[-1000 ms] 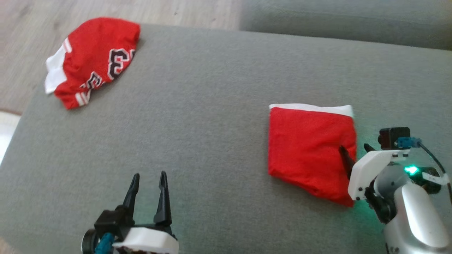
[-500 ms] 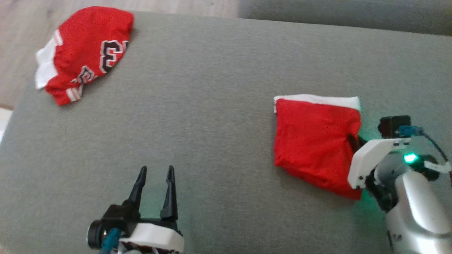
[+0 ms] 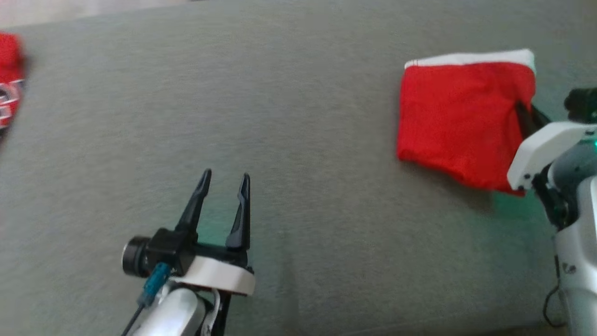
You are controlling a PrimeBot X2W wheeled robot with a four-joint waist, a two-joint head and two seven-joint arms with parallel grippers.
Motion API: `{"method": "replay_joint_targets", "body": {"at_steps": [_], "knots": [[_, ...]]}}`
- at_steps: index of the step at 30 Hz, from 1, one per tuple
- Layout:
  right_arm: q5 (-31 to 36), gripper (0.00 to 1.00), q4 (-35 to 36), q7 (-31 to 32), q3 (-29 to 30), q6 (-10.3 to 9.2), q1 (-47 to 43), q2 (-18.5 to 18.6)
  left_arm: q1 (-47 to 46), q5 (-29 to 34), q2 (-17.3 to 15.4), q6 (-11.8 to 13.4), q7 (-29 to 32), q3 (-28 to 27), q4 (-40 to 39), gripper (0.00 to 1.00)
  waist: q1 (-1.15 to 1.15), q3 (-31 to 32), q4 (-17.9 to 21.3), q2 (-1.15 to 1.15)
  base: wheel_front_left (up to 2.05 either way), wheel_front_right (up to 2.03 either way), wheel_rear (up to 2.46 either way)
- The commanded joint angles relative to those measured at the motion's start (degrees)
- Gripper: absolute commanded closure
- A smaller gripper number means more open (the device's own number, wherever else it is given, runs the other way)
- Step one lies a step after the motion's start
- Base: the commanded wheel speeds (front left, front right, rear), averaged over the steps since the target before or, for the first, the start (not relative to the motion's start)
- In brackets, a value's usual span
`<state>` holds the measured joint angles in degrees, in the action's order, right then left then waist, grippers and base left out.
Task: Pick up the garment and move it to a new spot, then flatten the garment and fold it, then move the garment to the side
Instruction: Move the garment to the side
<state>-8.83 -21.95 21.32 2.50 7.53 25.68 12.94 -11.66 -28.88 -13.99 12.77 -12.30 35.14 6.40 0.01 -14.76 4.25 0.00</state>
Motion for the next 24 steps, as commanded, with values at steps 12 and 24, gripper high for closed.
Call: {"method": "replay_joint_targets", "body": {"at_steps": [12,24], "knots": [[1.4,1.00,2.3,-2.9,0.6,-0.04,7.1,-0.6,-5.2,2.3,-3.1,0.4,3.2,-1.0,-5.1,0.00,-0.01,-9.4,11.9,0.00,0.00,0.00,0.00],[5.9,1.00,-4.7,-1.8,2.1,-0.04,16.9,12.3,-6.5,3.1,-4.5,2.0,3.7,-1.9,-8.1,0.00,-0.01,-13.3,3.1,0.00,0.00,0.00,0.00]]}}
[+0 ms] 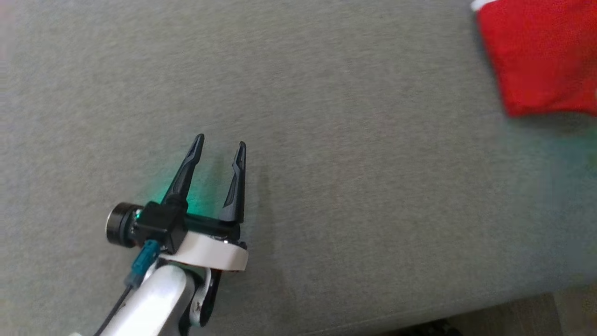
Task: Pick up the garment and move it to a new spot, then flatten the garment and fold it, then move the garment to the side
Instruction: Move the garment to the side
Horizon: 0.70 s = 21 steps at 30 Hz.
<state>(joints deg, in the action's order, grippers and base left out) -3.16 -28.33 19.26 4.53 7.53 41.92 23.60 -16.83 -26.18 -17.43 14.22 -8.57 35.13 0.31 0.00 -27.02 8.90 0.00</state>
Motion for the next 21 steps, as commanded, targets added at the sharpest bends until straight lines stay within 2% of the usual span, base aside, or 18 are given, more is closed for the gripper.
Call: {"method": "replay_joint_targets", "body": {"at_steps": [1,6,13,14,15,16,21], "knots": [[0.4,1.00,0.9,0.2,0.7,-0.04,1.1,2.4,-1.3,0.4,-1.0,0.7,-0.1,-2.0,-2.1,0.00,0.00,-1.3,-2.1,0.00,0.00,0.00,0.00],[2.2,1.00,-1.3,-0.4,4.0,-0.04,2.0,5.5,-1.1,0.3,-1.0,1.2,-0.4,-2.0,-2.7,0.00,0.00,-2.2,-4.1,0.00,0.00,0.00,0.00],[4.5,1.00,-2.4,-1.5,8.2,-0.04,1.8,5.3,-1.0,0.2,-1.0,1.5,-0.6,-2.0,-2.9,0.00,0.00,-2.3,-4.6,0.00,0.00,0.00,0.00],[4.9,0.84,-2.4,-1.8,9.1,-0.04,1.9,5.0,-1.0,0.2,-0.9,1.6,-0.6,-1.9,-2.8,0.00,0.00,-2.3,-4.5,0.00,0.00,0.00,0.00],[5.5,0.60,-2.4,-2.3,10.2,-0.04,1.9,4.5,-1.1,0.2,-0.9,1.6,-0.6,-1.9,-2.8,0.00,0.00,-2.2,-4.5,0.00,0.00,0.00,0.00],[6.3,0.01,-2.4,-2.5,10.4,-0.04,1.7,4.1,-1.1,0.2,-0.9,1.5,-0.6,-1.9,-2.7,0.00,0.00,-2.1,-4.5,0.00,0.00,0.00,0.00],[8.6,0.00,-1.0,-5.5,11.4,-0.04,1.7,1.9,-1.2,-0.1,-0.8,1.4,-0.7,-1.6,-2.1,0.00,0.00,-1.0,-4.3,0.00,0.00,0.00,0.00]]}}
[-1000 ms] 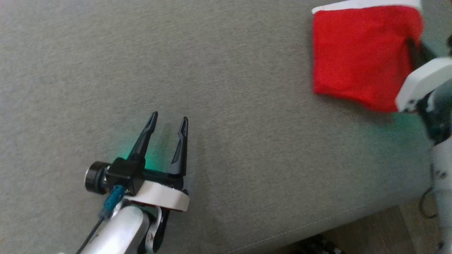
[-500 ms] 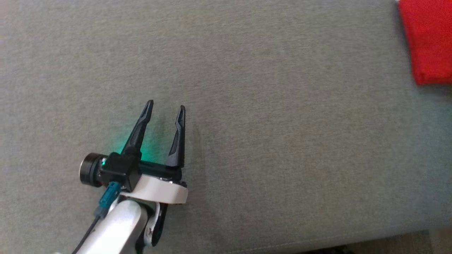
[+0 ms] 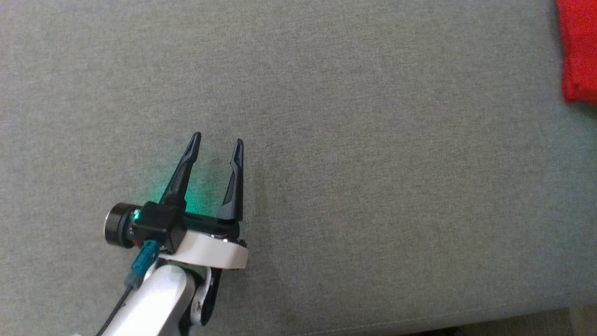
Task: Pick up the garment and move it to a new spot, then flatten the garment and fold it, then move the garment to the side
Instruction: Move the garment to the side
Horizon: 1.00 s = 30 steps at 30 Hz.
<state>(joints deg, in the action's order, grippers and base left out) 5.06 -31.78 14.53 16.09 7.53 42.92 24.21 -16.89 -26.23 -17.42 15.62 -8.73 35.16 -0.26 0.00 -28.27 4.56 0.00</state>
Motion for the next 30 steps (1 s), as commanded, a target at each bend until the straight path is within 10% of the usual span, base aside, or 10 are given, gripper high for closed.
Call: {"method": "replay_joint_targets", "body": {"at_steps": [1,17,30], "knots": [[0.8,0.00,3.0,-1.6,-0.2,-0.04,0.8,1.0,-1.1,-0.1,-0.8,0.0,-0.6,-1.7,-1.5,0.00,0.00,0.6,0.0,0.00,0.00,0.00,0.00],[-1.7,0.00,8.8,-6.8,-12.6,-0.04,-2.4,-4.7,1.8,-3.7,0.5,0.2,-3.2,-3.3,2.4,0.00,0.00,12.9,-3.1,0.00,0.00,0.00,0.00],[-3.6,0.00,17.3,-12.0,-14.9,-0.04,-21.6,-17.0,11.0,-8.1,-0.6,1.2,-5.4,-8.4,7.2,0.00,0.00,27.1,-7.0,0.00,0.00,0.00,0.00]]}}
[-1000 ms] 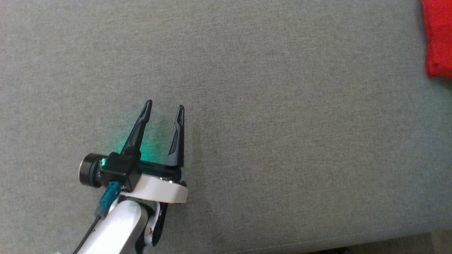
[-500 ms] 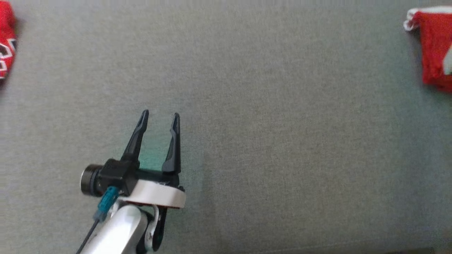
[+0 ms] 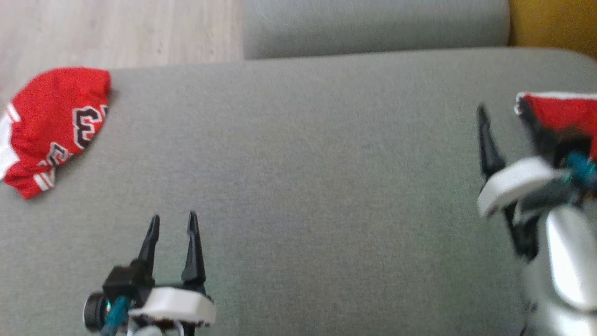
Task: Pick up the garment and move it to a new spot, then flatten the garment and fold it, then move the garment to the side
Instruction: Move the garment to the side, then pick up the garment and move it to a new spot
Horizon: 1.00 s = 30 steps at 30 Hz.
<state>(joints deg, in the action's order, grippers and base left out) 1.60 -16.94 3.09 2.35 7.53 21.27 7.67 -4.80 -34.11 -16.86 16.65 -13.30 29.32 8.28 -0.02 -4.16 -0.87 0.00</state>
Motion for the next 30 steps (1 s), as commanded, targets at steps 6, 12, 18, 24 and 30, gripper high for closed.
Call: {"method": "replay_joint_targets", "body": {"at_steps": [6,12,18,24,30], "knots": [[-0.9,0.00,9.1,-2.2,-1.3,-0.04,-12.6,-4.3,2.8,-1.0,-1.8,0.0,-1.1,-2.6,-1.6,0.00,0.02,5.6,-2.5,0.00,0.00,0.00,0.00],[-5.6,0.00,13.0,-3.6,-3.1,-0.04,-22.7,-4.8,5.3,-1.7,-1.5,-0.1,-1.1,-2.3,-1.6,0.00,0.02,6.5,-2.7,0.00,0.00,0.00,0.00],[-7.5,0.00,13.5,-4.7,-4.4,-0.04,-26.7,-4.8,6.7,-2.6,-1.6,-0.4,-0.7,-2.1,-1.1,0.00,0.02,6.8,-2.2,0.00,0.00,0.00,0.00],[-7.8,0.00,13.1,-4.8,-4.7,-0.04,-26.8,-4.8,6.6,-2.9,-1.8,-0.4,-0.5,-2.1,-0.8,0.00,0.02,6.8,-2.2,0.00,0.00,0.00,0.00],[-7.6,0.00,12.8,-4.6,-4.5,-0.04,-26.7,-4.8,6.2,-3.1,-2.0,-0.4,-0.3,-2.0,-0.6,0.00,0.02,6.9,-2.6,0.00,0.00,0.00,0.00]]}}
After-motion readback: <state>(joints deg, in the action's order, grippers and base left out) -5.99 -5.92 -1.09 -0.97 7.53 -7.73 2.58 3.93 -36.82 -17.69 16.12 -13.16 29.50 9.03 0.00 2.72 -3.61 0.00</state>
